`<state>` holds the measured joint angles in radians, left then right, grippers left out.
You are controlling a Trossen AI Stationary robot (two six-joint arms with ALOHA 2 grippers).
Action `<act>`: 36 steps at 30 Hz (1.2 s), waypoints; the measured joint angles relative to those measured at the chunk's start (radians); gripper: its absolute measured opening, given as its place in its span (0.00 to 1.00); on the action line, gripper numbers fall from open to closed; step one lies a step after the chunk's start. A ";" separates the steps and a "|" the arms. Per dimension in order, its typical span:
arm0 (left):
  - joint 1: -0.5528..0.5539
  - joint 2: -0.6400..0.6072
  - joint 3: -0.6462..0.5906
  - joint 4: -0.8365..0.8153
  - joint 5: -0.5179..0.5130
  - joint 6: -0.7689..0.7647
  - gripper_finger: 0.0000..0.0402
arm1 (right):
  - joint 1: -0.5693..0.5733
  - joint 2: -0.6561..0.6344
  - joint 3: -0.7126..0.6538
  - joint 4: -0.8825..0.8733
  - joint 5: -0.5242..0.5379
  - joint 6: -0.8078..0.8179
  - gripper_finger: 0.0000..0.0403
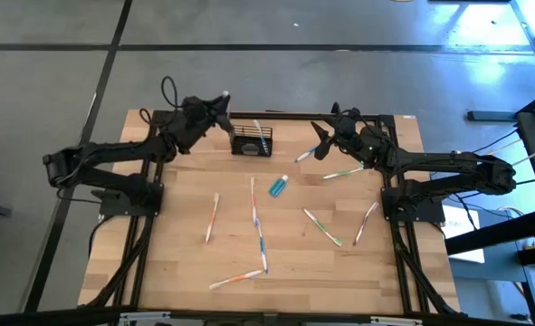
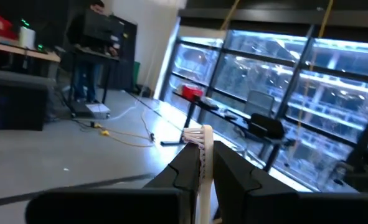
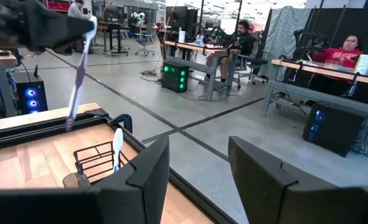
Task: Pick & Place toothbrushing station
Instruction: Put the left purple toothbrush into the black wire organizer
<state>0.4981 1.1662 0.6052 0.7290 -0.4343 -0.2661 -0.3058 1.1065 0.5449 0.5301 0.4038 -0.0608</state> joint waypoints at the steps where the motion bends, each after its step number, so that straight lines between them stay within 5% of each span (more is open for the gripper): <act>1: 0.012 0.009 0.000 0.016 0.008 0.000 0.07 | 0.000 0.000 0.000 0.000 0.000 0.000 0.42; 19: 0.125 0.288 0.000 0.296 0.089 0.018 0.07 | 0.000 0.000 0.000 0.000 0.000 0.000 0.42; 36: 0.127 0.386 0.000 0.323 0.115 0.018 0.07 | 0.000 0.000 0.000 0.000 -0.001 0.000 0.42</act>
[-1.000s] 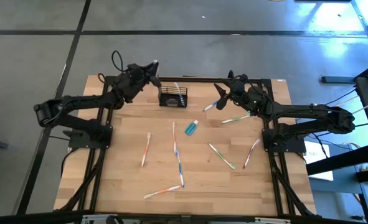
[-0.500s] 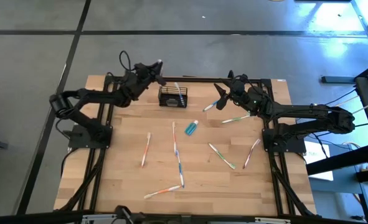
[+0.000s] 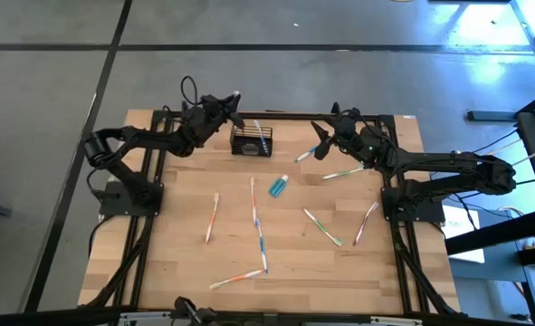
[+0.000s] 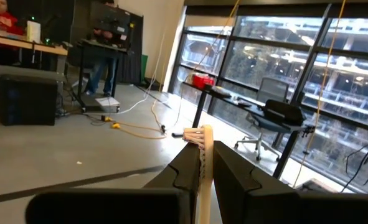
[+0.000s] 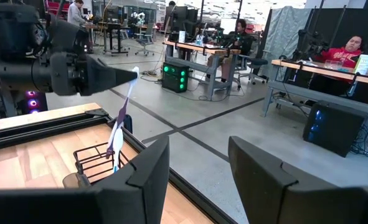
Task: Pick & Place toothbrushing station
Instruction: Put the left purple toothbrush into the black wire organizer
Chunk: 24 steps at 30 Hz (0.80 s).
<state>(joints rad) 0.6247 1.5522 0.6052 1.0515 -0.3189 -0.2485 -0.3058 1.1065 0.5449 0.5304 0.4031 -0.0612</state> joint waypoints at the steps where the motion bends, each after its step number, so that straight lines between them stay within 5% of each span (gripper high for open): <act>1: 0.000 0.008 0.000 0.000 0.002 0.000 0.07 | 0.000 0.000 0.000 0.000 0.000 0.000 0.42; 24: -0.037 0.131 0.000 0.015 0.019 -0.028 0.07 | 0.000 0.000 0.000 0.000 -0.001 -0.003 0.42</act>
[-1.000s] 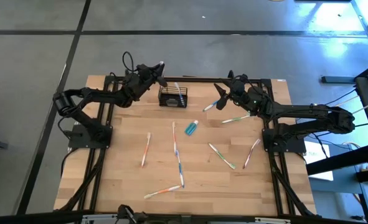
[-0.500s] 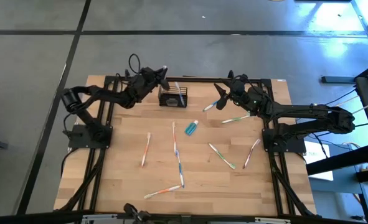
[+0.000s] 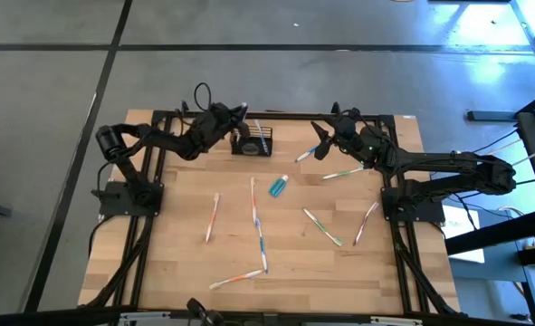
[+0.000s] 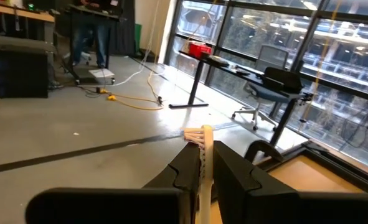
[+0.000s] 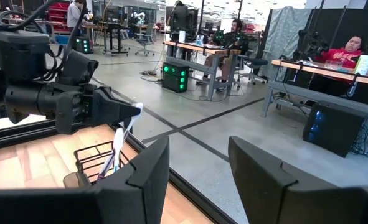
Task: Pick & Place toothbrushing station
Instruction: Put the left purple toothbrush into the black wire organizer
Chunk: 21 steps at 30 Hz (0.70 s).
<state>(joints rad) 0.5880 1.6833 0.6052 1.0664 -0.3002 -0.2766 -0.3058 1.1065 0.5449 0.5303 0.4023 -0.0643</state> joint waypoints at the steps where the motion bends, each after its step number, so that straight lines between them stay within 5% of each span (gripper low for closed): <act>1: -0.006 0.000 0.000 0.000 -0.001 0.001 0.07 | 0.000 0.000 0.000 0.000 0.000 0.000 0.42; 21: -0.044 0.000 0.000 -0.107 -0.089 -0.043 0.13 | 0.000 0.000 0.000 0.000 -0.001 -0.002 0.42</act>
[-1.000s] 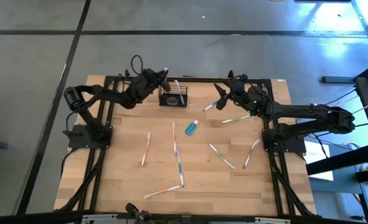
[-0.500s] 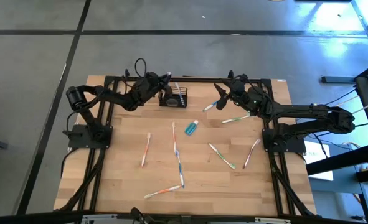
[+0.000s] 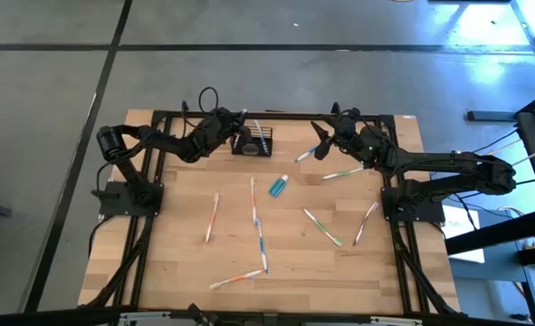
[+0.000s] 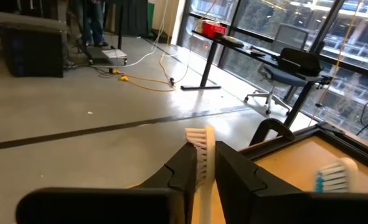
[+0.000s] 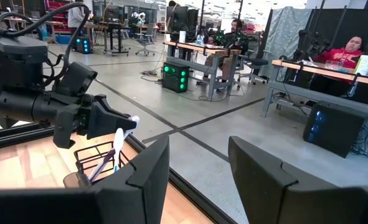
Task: Pick & Place toothbrushing station
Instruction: Put the left purple toothbrush into the black wire organizer, then put the bottom green toothbrush into the black wire organizer
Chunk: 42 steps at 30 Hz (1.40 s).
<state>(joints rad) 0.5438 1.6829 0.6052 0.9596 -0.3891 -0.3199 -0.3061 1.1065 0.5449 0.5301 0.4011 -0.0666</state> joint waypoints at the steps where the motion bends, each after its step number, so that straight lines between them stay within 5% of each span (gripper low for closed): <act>1: 0.000 0.000 0.000 -0.001 -0.005 0.000 0.14 | 0.000 0.000 0.000 0.000 0.000 0.000 0.42; 24: -0.013 -0.093 0.000 0.003 0.049 0.000 0.51 | 0.000 0.000 0.000 0.000 0.002 0.003 0.42; 32: -0.020 -0.227 0.000 -0.031 0.191 0.001 0.51 | 0.000 0.000 0.000 0.000 0.002 0.002 0.42; 37: -0.052 -0.343 0.000 -0.171 0.254 0.041 0.49 | 0.000 0.000 0.000 -0.008 -0.007 0.046 0.42; 42: -0.104 -0.446 0.000 -0.370 0.252 0.073 0.47 | 0.000 0.000 0.000 -0.016 -0.123 0.085 0.42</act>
<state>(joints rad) 0.4396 1.2367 0.6052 0.5896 -0.1367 -0.2464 -0.3058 1.1065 0.5449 0.5144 0.2782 0.0181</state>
